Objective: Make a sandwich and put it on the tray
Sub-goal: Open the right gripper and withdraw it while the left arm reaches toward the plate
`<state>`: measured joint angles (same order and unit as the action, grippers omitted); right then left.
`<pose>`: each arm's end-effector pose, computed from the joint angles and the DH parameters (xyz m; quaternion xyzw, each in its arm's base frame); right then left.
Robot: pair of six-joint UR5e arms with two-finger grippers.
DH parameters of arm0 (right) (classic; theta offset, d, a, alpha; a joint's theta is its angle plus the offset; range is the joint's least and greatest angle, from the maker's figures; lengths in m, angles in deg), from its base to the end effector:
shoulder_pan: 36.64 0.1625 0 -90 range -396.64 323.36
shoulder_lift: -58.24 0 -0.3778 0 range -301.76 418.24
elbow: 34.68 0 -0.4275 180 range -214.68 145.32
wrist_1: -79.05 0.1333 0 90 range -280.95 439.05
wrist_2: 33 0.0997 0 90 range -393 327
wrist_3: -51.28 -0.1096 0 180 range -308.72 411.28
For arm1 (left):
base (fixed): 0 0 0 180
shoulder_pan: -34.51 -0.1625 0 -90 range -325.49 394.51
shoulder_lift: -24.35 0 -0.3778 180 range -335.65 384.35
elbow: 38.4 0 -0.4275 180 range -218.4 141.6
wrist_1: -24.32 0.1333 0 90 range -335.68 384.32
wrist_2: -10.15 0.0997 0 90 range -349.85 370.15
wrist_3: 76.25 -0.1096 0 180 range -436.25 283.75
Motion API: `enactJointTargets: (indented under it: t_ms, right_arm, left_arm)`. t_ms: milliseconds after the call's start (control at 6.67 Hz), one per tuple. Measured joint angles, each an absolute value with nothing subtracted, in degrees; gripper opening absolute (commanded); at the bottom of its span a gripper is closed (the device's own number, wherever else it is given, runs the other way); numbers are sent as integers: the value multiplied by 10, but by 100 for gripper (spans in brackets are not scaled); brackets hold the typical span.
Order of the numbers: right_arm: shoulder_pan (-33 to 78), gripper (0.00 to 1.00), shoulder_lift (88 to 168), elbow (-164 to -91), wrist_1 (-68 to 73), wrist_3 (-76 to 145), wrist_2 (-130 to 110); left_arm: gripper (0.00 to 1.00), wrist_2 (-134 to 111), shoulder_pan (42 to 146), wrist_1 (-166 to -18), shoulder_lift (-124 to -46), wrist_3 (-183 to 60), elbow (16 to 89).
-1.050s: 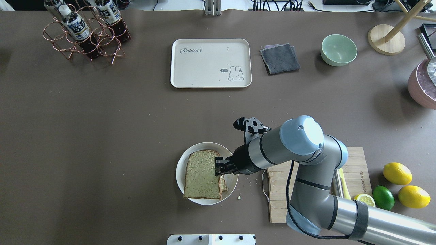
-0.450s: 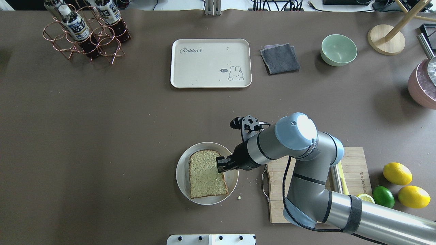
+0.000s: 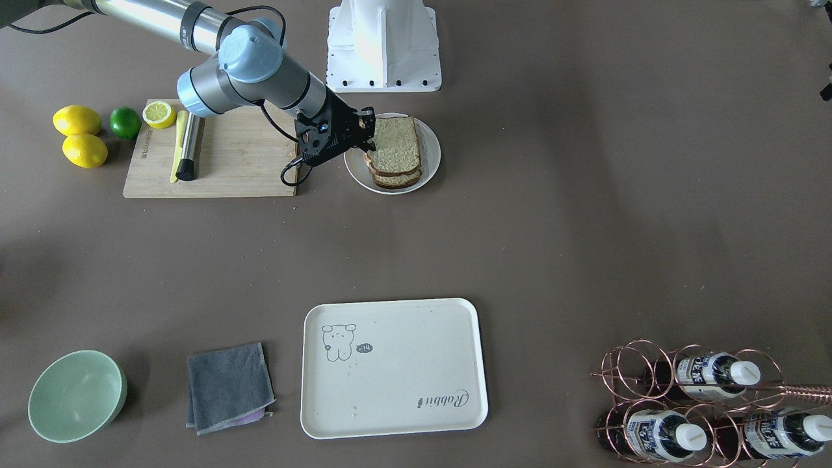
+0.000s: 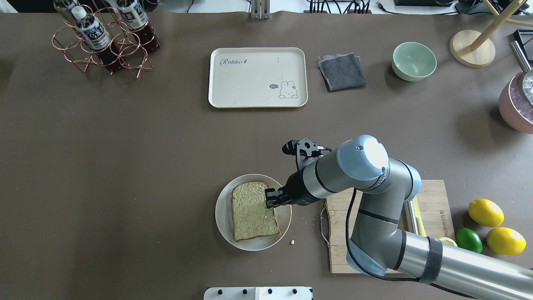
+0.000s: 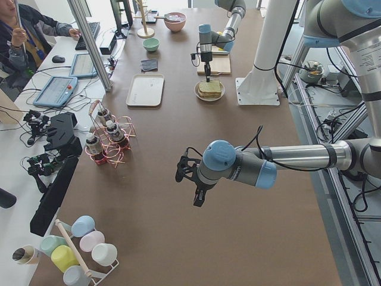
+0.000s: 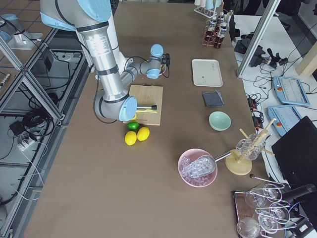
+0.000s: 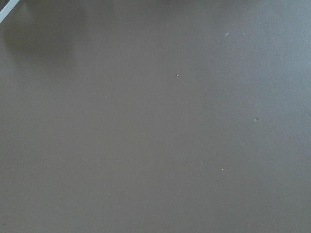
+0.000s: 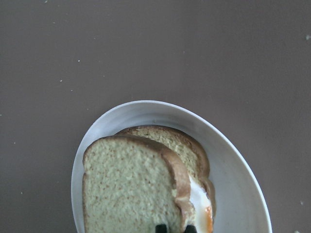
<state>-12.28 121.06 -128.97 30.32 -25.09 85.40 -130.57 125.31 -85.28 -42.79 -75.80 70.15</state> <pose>-0.5667 -0.3457 0.2088 0.0003 -0.6079 -0.0718 0.7908 -0.0540 -0.3933 0.5834 0.1215 0.4241 0.0472 0.8962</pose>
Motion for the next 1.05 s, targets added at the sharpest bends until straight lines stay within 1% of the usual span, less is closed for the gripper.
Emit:
enactJointTargets:
  t_ms: [300,450,750,1050]
  right_arm:
    - [-118,100,1215,-1298,302,-253,853]
    - [-107,100,1231,-1313,299,-254,855]
    - [-65,100,1277,-1342,294,-269,866]
    - [15,100,1316,-1363,256,-274,923]
  left_arm:
    - [97,-1306,1227,-896,-435,-654,709]
    - [97,-1305,1182,-946,-442,-563,710]
    - [97,-1291,1058,-1043,-483,-343,715]
    - [97,-1257,941,-1066,-545,-195,740]
